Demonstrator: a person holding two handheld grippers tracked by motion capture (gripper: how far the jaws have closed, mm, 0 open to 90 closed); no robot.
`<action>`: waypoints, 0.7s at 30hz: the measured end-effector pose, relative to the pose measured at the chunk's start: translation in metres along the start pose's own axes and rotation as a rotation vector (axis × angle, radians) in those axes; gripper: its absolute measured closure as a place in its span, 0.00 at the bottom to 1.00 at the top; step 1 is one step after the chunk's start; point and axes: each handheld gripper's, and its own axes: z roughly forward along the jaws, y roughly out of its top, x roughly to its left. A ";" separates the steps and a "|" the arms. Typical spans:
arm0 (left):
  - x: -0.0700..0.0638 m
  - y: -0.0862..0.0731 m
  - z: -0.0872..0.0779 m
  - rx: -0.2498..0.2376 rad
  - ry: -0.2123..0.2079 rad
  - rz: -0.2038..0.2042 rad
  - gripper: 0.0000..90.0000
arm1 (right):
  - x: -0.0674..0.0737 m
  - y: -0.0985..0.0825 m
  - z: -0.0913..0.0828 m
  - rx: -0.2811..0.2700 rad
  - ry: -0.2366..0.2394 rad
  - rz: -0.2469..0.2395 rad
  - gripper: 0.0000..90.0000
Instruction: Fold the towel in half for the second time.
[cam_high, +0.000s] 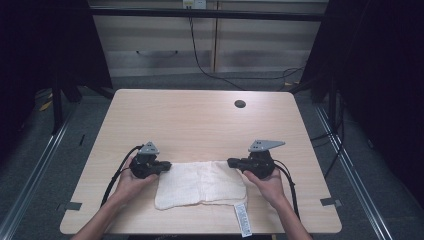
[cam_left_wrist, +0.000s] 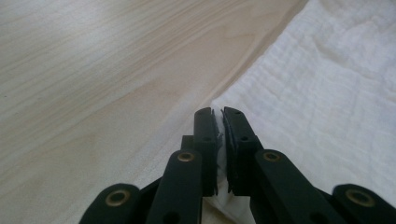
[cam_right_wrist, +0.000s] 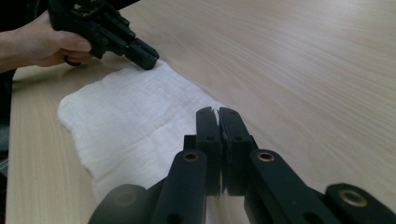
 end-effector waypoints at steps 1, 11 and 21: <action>0.000 0.000 0.000 0.002 0.002 0.003 0.94 | 0.003 0.000 0.000 0.001 0.004 -0.004 0.98; -0.002 0.000 0.001 -0.008 0.023 -0.021 0.94 | 0.036 -0.010 -0.005 0.045 0.055 -0.069 0.98; -0.002 0.002 0.003 -0.008 0.032 -0.028 0.94 | 0.049 -0.040 0.013 0.216 0.132 -0.075 0.97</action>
